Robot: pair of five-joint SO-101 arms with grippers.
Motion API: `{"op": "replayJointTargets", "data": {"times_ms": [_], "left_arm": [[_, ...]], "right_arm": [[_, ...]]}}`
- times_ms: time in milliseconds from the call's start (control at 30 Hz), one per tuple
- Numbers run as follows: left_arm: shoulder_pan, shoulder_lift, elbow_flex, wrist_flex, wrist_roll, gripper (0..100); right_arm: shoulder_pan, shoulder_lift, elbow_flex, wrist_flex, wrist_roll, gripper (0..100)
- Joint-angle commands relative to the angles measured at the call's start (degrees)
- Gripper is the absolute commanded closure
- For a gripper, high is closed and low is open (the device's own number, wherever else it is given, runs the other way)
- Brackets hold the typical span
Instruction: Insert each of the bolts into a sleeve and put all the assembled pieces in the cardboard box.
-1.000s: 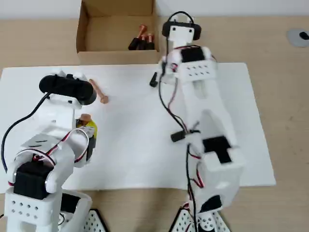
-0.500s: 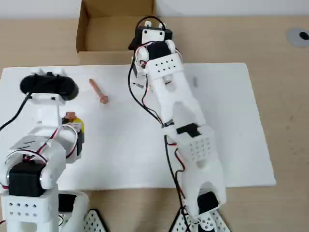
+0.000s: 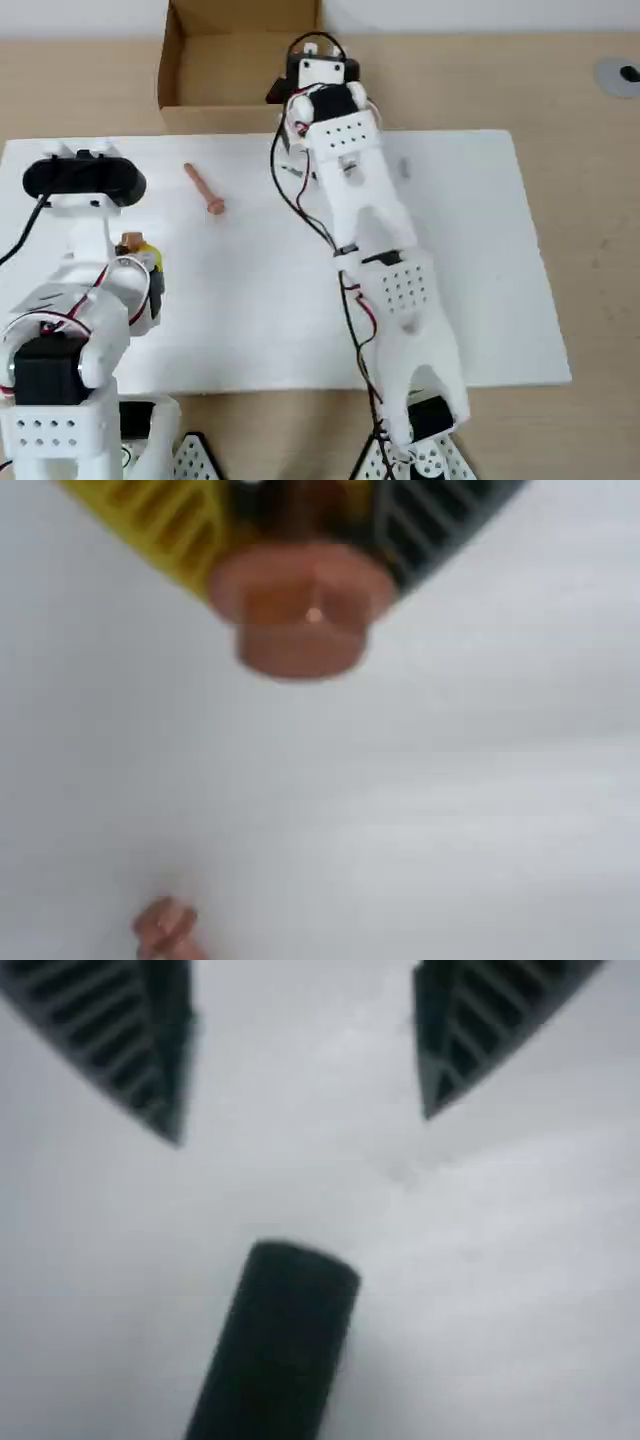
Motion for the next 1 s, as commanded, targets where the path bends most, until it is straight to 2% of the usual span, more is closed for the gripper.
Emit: {"op": "replayJointTargets", "data": {"times_ms": [0,267,967], "left_arm": [[-0.62,-0.66,0.97,-1.41,-0.53,99],[-0.53,-0.66,1.93,-1.58,-0.53,99],[-0.53,-0.75,1.76,-1.93,-0.44,99]], "right_arm": [[2.33,-0.66,-4.88,-0.18,1.67,79.1],[5.14,0.66,-4.26,-4.57,1.67,79.2],[5.05,8.48,-4.44,-16.53,1.41,79.2]]}}
